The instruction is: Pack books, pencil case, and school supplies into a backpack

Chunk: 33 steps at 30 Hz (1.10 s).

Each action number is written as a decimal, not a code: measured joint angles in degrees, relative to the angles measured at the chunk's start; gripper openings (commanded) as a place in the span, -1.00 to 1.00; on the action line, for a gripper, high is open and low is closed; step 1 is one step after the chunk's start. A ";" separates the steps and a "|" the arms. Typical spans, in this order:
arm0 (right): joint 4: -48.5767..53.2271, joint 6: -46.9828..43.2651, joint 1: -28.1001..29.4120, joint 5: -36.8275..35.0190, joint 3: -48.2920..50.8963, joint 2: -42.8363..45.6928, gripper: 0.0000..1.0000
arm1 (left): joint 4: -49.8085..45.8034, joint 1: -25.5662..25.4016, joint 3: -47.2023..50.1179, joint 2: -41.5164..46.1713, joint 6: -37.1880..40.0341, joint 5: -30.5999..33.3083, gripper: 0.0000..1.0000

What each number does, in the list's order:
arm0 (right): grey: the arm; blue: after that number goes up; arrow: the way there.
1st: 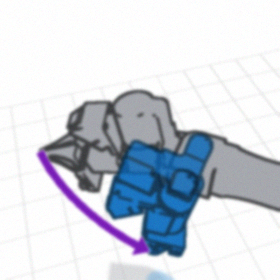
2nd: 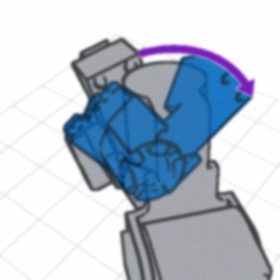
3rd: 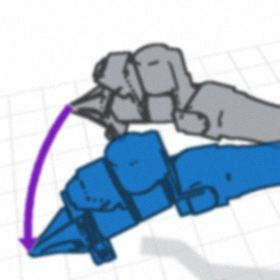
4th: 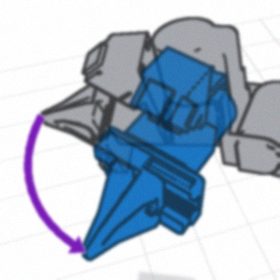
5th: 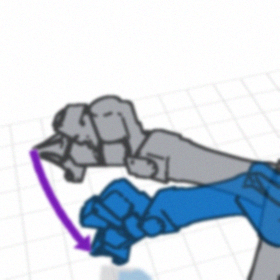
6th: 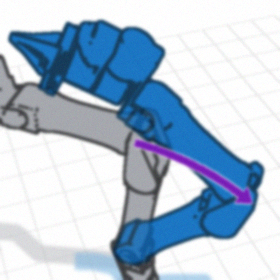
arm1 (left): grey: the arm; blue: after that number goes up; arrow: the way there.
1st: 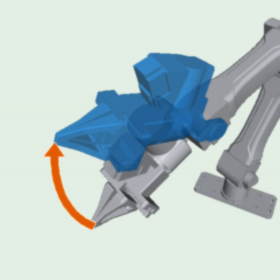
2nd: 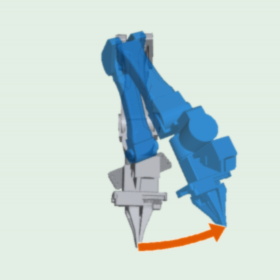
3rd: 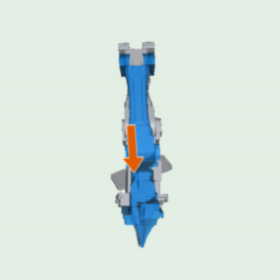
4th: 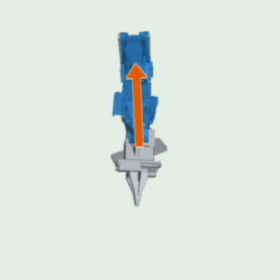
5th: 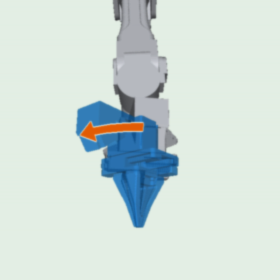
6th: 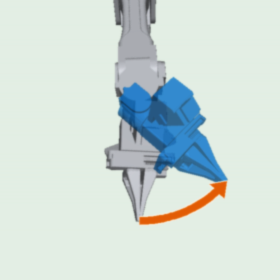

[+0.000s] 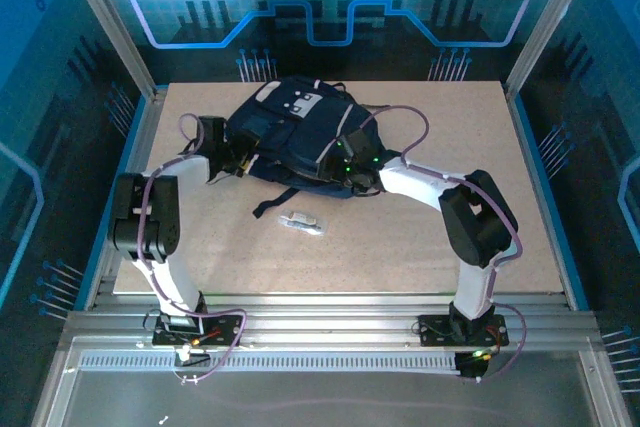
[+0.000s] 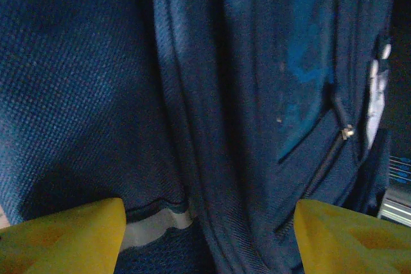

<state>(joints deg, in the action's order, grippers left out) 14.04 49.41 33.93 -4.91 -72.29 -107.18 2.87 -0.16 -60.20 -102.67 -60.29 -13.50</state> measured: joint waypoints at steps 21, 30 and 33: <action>0.17 -1.09 -0.63 -1.11 0.00 -0.22 0.57 | 0.37 -0.13 -8.61 -8.85 -1.44 -0.20 -0.28; 0.94 -3.30 -2.16 -1.62 -0.17 -0.28 0.57 | 6.27 -1.22 -5.68 -8.20 -3.04 -0.24 -1.00; 3.67 -5.86 -4.09 -1.68 -2.03 -1.16 0.57 | 8.26 -2.75 -1.68 -4.72 -4.79 0.85 -1.00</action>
<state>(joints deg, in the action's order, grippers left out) 17.72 43.55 29.85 -6.59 -74.32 -108.33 11.14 -2.92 -61.89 -107.39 -65.08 -12.64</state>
